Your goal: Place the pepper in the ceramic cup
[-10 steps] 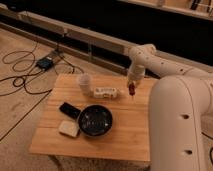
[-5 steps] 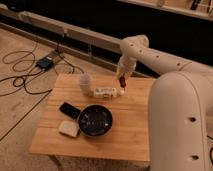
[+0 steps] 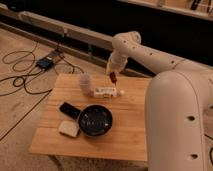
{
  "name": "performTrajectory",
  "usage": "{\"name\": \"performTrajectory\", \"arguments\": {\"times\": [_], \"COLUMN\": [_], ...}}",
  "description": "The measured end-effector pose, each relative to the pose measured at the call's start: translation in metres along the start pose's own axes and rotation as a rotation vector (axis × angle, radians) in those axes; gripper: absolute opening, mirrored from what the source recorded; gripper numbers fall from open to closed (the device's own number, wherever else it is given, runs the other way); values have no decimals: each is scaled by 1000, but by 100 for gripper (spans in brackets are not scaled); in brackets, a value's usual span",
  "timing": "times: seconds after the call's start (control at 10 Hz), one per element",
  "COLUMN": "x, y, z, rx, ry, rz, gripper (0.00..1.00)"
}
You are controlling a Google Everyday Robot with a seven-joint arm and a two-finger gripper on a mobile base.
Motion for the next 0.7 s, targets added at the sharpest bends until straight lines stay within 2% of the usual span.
{"name": "performTrajectory", "arguments": {"times": [0.5, 0.7], "x": [-30, -36], "y": [51, 68], "z": [9, 13], "rx": [-86, -112], "ry": [-65, -78], "rz": [-129, -166], "gripper": [0, 0]}}
